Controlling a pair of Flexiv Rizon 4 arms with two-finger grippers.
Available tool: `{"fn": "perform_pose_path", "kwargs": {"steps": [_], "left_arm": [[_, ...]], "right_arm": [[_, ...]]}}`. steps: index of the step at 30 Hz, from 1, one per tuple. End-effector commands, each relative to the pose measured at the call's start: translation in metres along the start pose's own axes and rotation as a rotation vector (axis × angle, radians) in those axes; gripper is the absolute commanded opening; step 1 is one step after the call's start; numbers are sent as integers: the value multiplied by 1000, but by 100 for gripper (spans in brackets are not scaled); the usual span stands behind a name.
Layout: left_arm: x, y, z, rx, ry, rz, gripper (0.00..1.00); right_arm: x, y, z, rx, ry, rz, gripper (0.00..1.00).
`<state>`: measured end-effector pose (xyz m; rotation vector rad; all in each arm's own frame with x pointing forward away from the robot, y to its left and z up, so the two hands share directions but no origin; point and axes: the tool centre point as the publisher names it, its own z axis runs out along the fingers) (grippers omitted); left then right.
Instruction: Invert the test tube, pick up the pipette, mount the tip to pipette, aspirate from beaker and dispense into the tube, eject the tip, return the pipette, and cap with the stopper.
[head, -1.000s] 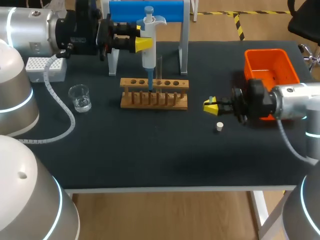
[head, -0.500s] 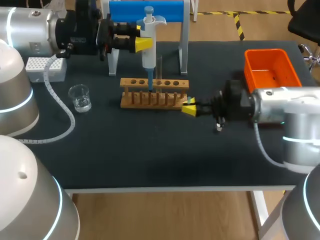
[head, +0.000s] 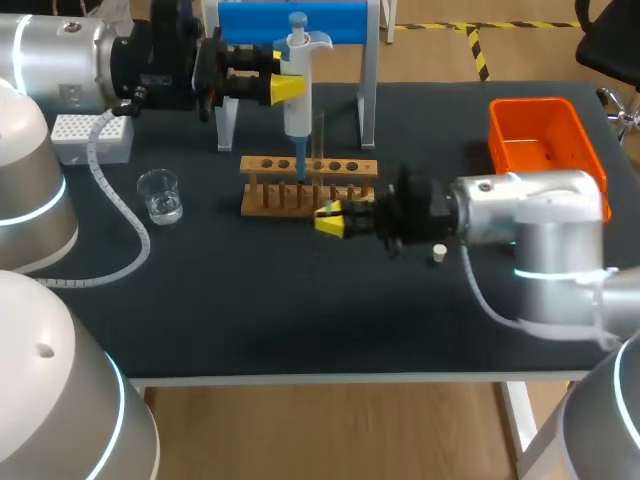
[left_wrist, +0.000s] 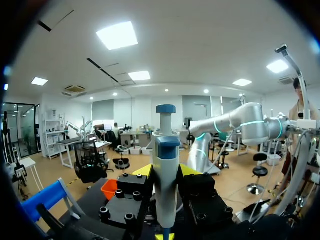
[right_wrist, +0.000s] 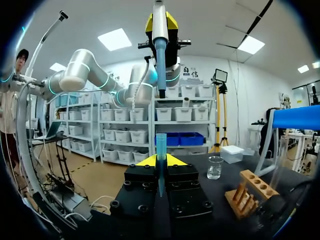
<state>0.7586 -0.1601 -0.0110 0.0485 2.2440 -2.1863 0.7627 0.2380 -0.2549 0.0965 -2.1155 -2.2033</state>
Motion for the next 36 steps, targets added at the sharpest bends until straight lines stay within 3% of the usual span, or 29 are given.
{"fn": "perform_pose_path", "kwargs": {"steps": [1,36], "left_arm": [[0,0,0,2,0,1,0],[0,0,0,2,0,1,0]], "right_arm": [[-9,-4,20,-8,20,0,0],[-8,1,31,0,26,6,0]]}}
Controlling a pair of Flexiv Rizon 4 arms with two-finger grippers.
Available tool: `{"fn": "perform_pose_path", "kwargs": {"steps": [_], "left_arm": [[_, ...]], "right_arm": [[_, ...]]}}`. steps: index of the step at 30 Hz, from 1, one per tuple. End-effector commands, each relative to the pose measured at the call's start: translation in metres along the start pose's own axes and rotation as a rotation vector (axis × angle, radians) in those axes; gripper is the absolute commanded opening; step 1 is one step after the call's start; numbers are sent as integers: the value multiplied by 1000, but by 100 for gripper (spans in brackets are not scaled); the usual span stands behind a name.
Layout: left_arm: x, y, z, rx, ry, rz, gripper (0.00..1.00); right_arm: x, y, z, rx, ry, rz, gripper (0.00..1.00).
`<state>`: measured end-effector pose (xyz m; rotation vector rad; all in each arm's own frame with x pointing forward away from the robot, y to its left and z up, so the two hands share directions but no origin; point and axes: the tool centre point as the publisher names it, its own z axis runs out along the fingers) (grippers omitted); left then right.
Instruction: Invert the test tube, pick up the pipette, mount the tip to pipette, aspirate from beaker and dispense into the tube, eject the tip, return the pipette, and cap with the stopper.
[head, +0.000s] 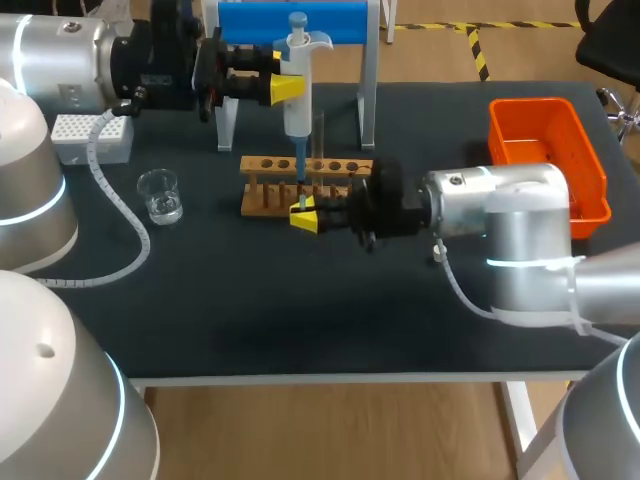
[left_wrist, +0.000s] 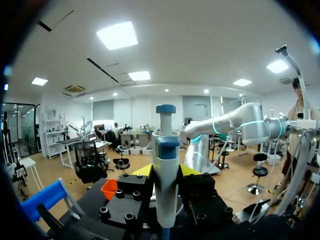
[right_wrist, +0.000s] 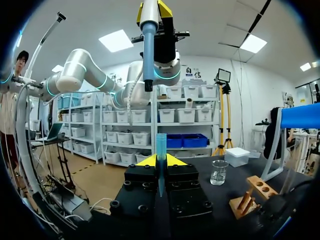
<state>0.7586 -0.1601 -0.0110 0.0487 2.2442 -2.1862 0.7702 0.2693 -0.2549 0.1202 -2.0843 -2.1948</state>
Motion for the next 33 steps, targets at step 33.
{"fn": "perform_pose_path", "kwargs": {"steps": [33], "left_arm": [[0,0,0,2,0,1,0]], "right_arm": [[12,30,1,23,-48,-13,0]]}}
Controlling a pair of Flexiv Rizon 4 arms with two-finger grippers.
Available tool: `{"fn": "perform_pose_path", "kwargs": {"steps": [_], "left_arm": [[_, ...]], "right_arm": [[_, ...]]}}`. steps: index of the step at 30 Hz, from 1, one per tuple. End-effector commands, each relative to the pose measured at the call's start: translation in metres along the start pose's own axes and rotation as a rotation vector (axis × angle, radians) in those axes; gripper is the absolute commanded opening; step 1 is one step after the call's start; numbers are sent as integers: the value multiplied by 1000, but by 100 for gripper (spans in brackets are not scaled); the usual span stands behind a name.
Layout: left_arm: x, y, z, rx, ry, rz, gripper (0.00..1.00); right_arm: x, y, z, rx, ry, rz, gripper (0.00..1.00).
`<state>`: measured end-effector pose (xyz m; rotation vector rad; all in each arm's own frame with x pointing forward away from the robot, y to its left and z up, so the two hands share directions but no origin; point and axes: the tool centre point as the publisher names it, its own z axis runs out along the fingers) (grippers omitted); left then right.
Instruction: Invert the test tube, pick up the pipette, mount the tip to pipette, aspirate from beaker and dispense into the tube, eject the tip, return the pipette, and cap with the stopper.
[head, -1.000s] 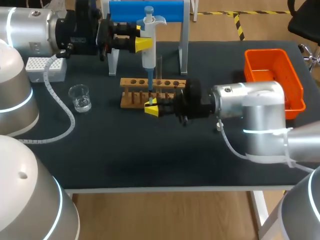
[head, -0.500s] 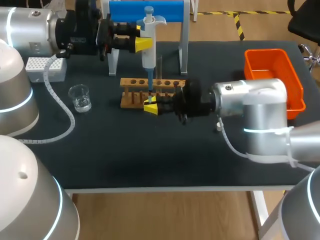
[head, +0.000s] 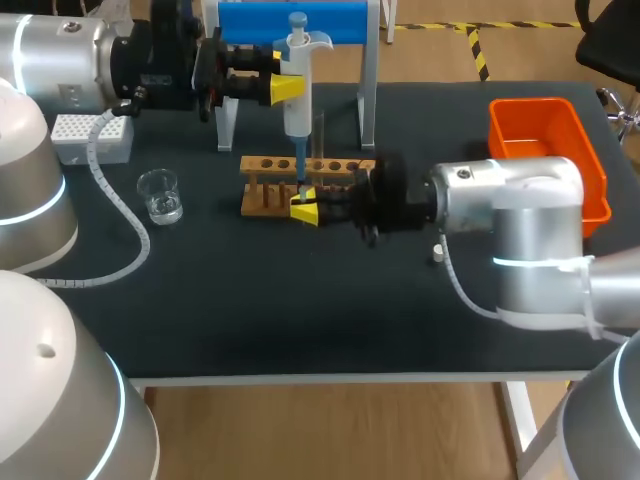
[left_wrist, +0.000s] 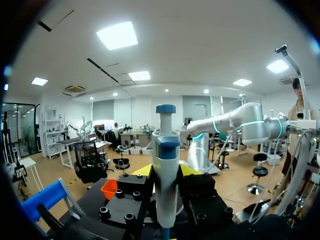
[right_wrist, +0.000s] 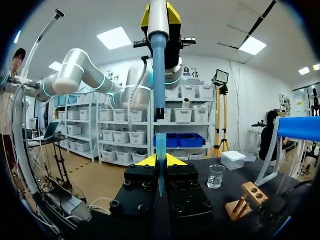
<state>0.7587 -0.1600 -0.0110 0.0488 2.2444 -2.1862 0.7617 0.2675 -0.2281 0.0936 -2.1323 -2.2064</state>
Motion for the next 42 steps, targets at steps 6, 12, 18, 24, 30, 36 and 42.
{"fn": "perform_pose_path", "kwargs": {"steps": [6,12,18,24,30,36,42], "left_arm": [[0,0,0,2,0,2,0],[0,0,0,2,0,2,0],[0,0,0,2,0,2,0],[0,0,0,2,0,2,0],[0,0,0,2,0,2,0],[0,0,0,2,0,2,0],[0,0,0,2,0,2,0]], "right_arm": [[2,6,2,5,-5,7,0],[3,10,2,-2,-7,3,0],[3,13,1,-5,-9,-1,0],[3,18,1,-5,-9,-9,0],[3,21,2,-8,-4,-12,0],[3,25,3,-9,-3,-13,0],[2,26,3,-23,-12,-5,0]]}}
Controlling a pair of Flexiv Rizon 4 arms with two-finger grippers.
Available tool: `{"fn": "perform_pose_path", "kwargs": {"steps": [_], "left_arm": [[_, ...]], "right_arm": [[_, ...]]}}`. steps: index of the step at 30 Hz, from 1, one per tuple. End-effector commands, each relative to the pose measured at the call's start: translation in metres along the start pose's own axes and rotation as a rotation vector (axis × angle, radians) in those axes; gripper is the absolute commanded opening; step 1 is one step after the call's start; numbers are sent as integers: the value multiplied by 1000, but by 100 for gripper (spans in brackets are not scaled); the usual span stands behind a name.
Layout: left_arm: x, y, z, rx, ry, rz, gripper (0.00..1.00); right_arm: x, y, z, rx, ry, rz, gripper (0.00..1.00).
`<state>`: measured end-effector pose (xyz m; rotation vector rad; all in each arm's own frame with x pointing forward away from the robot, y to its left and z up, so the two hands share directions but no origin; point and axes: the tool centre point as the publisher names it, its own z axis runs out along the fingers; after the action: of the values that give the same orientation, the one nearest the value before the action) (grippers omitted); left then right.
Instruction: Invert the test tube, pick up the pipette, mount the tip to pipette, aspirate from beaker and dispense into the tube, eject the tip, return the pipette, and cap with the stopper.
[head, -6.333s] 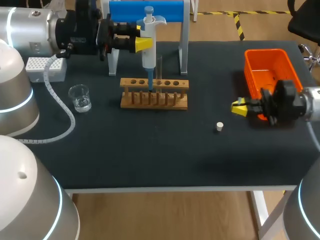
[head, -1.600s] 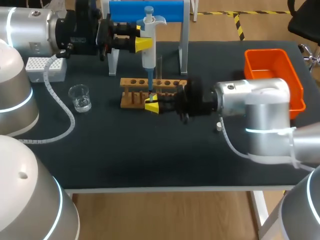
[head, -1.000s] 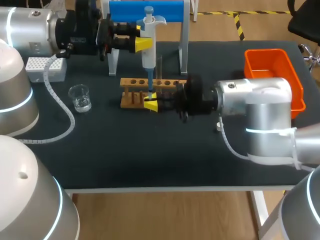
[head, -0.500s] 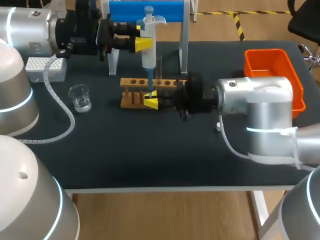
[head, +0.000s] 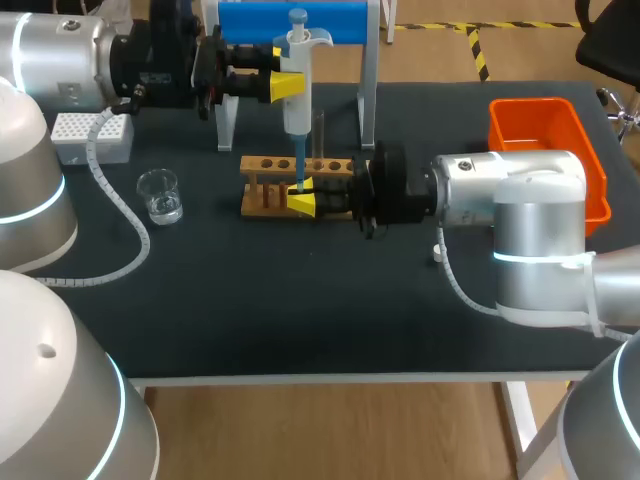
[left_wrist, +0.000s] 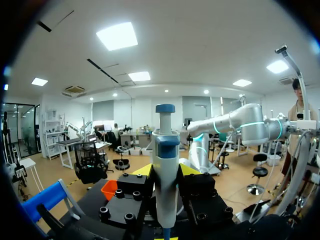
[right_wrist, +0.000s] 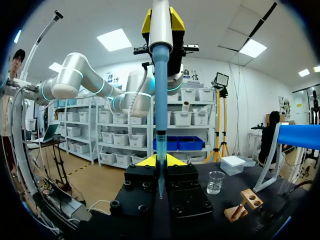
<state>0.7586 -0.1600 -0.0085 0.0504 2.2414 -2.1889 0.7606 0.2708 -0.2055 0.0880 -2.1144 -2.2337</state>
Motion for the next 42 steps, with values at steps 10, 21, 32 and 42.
{"fn": "perform_pose_path", "kwargs": {"steps": [10,21,32,42], "left_arm": [[0,3,0,-1,-1,1,0],[0,3,0,-1,-1,1,0],[0,3,0,-1,-1,1,0],[0,3,0,-1,-1,1,0]], "right_arm": [[1,6,-2,-7,-12,5,0],[0,15,1,-2,-11,11,0],[0,25,5,-14,-3,7,0],[0,18,2,-7,-15,19,100]]}}
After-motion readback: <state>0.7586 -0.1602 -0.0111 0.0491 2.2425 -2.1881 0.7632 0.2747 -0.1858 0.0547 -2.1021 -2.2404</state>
